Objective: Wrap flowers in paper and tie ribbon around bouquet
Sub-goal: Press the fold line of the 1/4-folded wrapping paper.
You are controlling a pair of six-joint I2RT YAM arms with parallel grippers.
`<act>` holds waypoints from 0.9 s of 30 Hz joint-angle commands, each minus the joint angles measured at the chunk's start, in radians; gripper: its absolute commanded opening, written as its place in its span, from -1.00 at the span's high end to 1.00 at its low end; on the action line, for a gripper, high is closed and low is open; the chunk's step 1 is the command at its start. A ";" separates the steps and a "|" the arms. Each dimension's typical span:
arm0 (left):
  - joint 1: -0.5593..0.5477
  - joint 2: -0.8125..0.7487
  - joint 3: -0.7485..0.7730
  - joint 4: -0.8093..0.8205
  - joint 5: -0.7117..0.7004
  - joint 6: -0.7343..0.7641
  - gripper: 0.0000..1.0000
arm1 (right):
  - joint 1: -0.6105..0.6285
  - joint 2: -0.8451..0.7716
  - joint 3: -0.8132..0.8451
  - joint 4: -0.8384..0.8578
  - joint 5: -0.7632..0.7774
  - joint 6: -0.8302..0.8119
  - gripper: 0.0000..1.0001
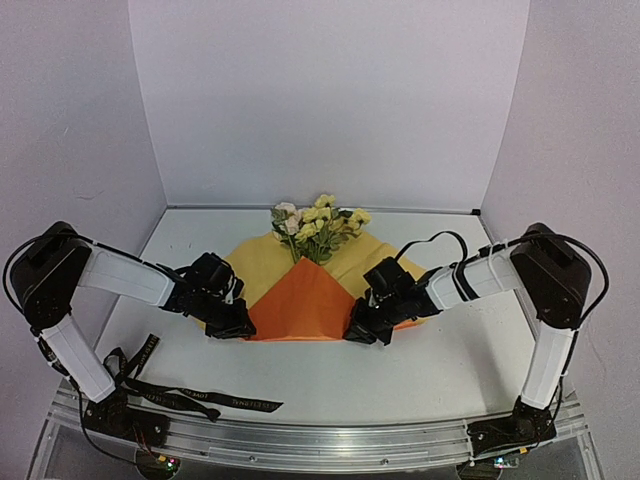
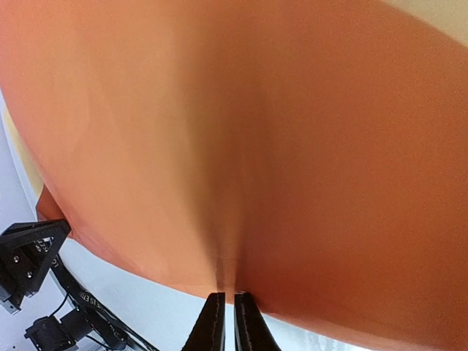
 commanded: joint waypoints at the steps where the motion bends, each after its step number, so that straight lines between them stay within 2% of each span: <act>1: 0.010 0.003 -0.031 -0.021 -0.036 -0.003 0.70 | -0.027 -0.066 -0.070 0.035 0.040 0.026 0.84; 16: 0.011 0.011 -0.028 -0.018 -0.028 0.004 0.70 | -0.213 -0.345 -0.528 0.156 0.204 0.123 0.77; 18: 0.011 0.011 -0.021 -0.021 -0.022 0.011 0.69 | -0.240 -0.377 -0.565 0.160 0.210 0.124 0.65; 23: 0.009 0.001 0.024 -0.032 -0.006 0.038 0.62 | -0.245 -0.441 -0.585 0.167 0.184 0.077 0.10; 27: 0.001 -0.004 0.077 -0.048 0.005 0.055 0.58 | -0.204 -0.467 -0.592 0.218 0.196 0.054 -0.17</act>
